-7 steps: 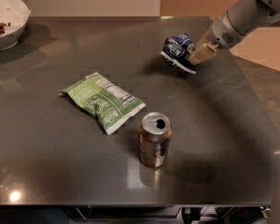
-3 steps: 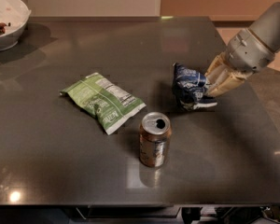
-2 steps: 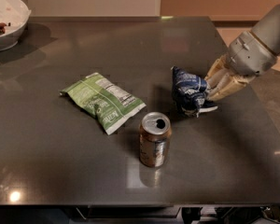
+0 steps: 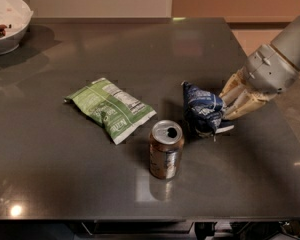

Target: Move blue chip bag near orange can

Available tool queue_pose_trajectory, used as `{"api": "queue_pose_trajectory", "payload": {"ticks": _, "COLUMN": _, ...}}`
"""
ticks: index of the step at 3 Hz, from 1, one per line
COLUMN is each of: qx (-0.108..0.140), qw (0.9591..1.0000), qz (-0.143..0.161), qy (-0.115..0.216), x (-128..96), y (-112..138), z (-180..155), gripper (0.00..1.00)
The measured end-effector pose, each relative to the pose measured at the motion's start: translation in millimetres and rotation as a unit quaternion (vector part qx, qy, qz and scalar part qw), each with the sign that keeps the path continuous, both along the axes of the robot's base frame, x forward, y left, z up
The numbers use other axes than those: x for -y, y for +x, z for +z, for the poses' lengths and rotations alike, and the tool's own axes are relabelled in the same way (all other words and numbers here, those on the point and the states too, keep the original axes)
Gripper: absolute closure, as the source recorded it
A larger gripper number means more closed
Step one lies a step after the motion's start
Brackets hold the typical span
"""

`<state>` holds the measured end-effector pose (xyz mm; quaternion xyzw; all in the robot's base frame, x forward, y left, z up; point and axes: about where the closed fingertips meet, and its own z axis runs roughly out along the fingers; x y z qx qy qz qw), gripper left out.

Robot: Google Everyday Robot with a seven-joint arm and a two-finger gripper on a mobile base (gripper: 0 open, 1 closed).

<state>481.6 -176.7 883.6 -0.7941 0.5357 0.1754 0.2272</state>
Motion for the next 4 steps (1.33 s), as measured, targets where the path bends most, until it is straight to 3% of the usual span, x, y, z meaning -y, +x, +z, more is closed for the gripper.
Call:
{"api": "queue_pose_trajectory", "payload": {"ticks": 2, "qx": -0.012, "qw": 0.9997, "qz": 0.022, "qy": 0.006, "x": -9.1, "y": -25.2, "z": -8.3, "gripper": 0.13}}
{"api": "queue_pose_trajectory", "payload": {"ticks": 3, "qx": -0.005, "qw": 0.9998, "qz": 0.018, "qy": 0.008, "x": -11.5, "y": -20.3, "z": -8.8, "gripper": 0.00}}
{"api": "queue_pose_trajectory", "payload": {"ticks": 4, "qx": -0.005, "qw": 0.9998, "qz": 0.018, "qy": 0.008, "x": -11.5, "y": -20.2, "z": -8.8, "gripper": 0.00}}
